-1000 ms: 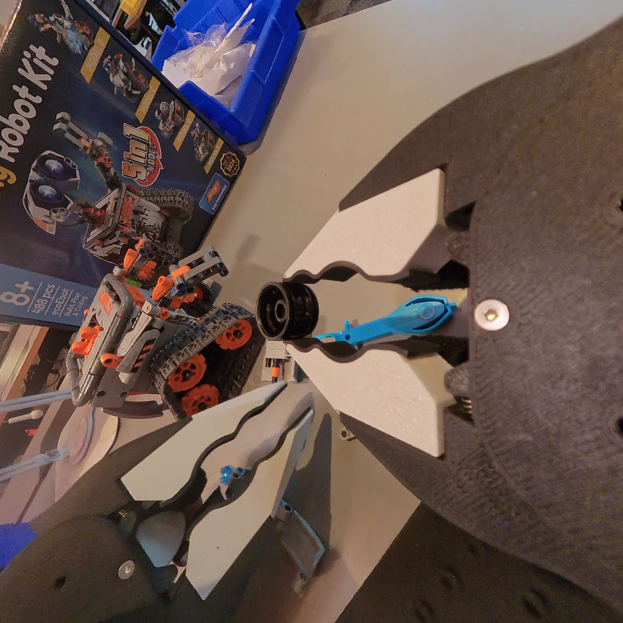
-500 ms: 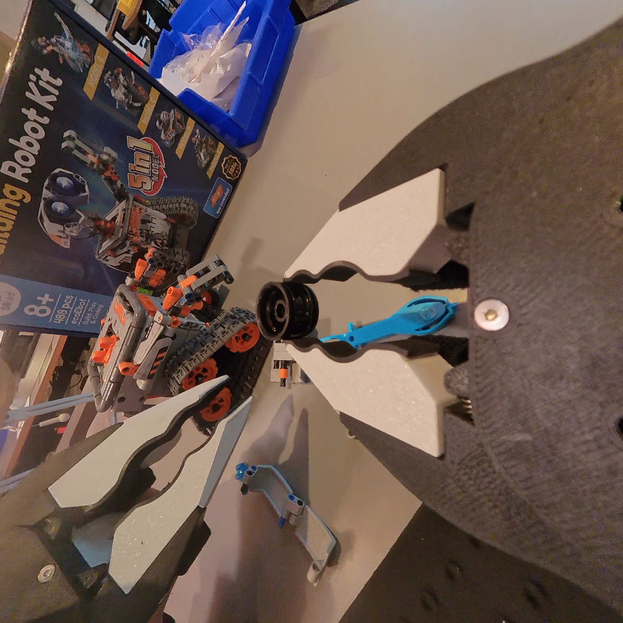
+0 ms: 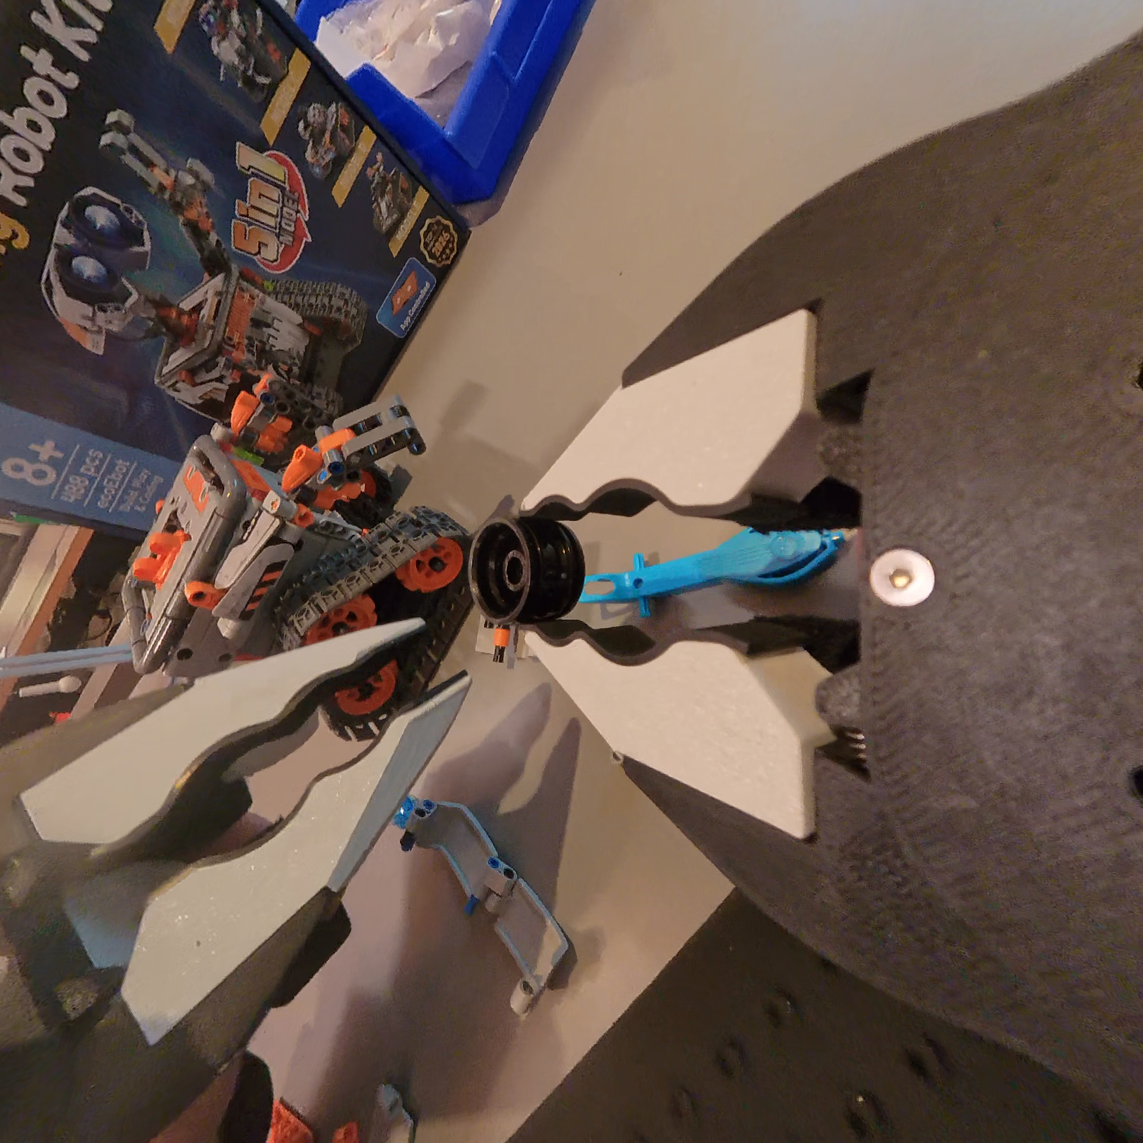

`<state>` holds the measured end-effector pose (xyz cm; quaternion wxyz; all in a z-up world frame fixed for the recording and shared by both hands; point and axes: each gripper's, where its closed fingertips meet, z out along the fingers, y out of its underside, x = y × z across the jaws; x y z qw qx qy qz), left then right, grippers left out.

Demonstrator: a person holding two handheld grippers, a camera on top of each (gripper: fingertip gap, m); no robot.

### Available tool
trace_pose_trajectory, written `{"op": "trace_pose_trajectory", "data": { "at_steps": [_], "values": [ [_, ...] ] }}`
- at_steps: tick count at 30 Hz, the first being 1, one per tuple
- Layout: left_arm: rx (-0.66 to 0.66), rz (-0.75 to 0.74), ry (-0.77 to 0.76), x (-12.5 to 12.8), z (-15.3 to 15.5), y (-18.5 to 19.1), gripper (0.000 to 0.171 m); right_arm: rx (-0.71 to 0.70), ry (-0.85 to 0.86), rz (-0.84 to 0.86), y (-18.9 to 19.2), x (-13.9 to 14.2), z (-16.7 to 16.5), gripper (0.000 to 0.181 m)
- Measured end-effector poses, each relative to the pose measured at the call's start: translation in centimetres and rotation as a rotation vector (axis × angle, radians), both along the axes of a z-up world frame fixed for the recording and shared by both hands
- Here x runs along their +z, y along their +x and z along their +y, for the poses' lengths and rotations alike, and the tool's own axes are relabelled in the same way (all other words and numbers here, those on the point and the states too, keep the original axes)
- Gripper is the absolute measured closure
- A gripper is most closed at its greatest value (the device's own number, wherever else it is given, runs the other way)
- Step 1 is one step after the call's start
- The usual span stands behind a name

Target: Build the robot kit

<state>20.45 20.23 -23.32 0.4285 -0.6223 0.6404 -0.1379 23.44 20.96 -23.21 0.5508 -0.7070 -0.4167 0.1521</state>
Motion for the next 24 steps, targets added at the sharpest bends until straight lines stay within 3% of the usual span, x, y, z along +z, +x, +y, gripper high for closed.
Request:
{"op": "trace_pose_trajectory", "data": {
  "at_steps": [4,9,14,16,21,24],
  "values": [
    [-0.018,-0.055,-0.057,1.0,-0.4,1.0,0.149,0.028,0.039,-0.016,-0.4,0.2,-0.5,0.152],
    [-0.024,-0.102,-0.174,1.4,-0.7,2.2,0.128,0.047,0.095,-0.073,-1.1,0.1,-1.0,0.152],
    [-0.055,-0.129,-0.25,1.6,-0.9,2.6,0.132,0.013,0.134,-0.077,-0.8,0.6,-0.8,0.152],
    [-0.081,-0.168,-0.349,1.9,-1.5,2.9,0.112,0.003,0.132,-0.087,-0.7,0.4,-0.6,0.152],
    [-0.098,-0.16,-0.409,1.3,-1.9,3.5,0.113,0.001,0.166,-0.138,-1.0,0.2,-0.7,0.152],
    [-0.103,-0.174,-0.444,1.4,-2.2,3.9,0.123,-0.016,0.184,-0.163,-0.8,0.1,-0.6,0.152]
  ]
}}
